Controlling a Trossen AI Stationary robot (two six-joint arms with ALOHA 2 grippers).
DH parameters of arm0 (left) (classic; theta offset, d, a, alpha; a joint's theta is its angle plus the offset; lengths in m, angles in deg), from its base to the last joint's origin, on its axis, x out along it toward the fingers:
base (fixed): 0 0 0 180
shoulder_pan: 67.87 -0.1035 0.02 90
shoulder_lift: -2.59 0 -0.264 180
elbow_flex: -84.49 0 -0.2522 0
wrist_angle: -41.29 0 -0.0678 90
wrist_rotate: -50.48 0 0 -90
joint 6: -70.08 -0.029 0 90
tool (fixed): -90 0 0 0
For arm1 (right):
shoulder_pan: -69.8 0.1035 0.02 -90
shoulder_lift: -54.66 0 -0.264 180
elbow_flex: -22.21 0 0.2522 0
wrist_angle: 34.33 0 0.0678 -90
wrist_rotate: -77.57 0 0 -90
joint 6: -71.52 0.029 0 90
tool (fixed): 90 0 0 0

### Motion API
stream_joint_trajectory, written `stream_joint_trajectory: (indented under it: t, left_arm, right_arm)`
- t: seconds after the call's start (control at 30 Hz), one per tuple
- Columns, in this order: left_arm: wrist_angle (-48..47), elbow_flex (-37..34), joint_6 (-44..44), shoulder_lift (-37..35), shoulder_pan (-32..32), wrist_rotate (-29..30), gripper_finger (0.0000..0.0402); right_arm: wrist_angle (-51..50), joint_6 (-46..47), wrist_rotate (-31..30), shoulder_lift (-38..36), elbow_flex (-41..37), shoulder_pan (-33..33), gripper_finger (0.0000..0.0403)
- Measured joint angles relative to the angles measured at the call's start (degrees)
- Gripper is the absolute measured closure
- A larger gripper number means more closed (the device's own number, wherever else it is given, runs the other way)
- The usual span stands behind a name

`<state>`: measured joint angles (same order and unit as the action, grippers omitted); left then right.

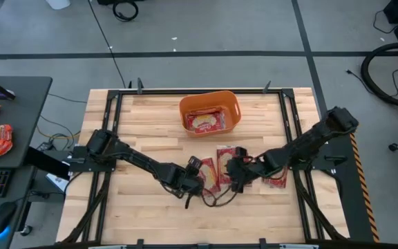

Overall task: Sort popcorn bags into baskets
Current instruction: Put the red popcorn bag into the orange bin

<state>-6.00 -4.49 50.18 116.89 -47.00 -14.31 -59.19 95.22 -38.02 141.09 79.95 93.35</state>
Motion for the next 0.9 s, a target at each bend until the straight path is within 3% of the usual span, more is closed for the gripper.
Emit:
stream_joint_trajectory:
  t: [0.2, 0.4, 0.5, 0.7, 0.9]
  left_arm:
    - [1.0, 0.0, -3.8, 2.7, 0.0, 0.7, 0.0235]
    - [2.0, 0.1, -4.8, 4.6, 0.0, 4.9, 0.0247]
    - [2.4, 0.1, -4.8, 5.2, 0.0, 5.4, 0.0279]
    - [2.3, 0.1, -2.7, 5.2, -0.1, 4.6, 0.0383]
    - [-3.5, 0.6, -0.3, 2.1, -0.2, 5.3, 0.0392]
  right_arm:
    - [-5.1, 3.6, -7.6, -4.4, -0.2, 4.8, 0.0253]
    - [-7.4, 6.0, -11.4, -5.6, -0.3, 7.4, 0.0253]
    - [-9.1, 7.2, -11.4, -5.7, -0.3, 8.1, 0.0253]
    - [-10.9, 8.5, -11.9, -6.5, -0.3, 9.0, 0.0253]
    - [-15.4, 12.1, -12.1, -8.7, -0.3, 10.1, 0.0253]
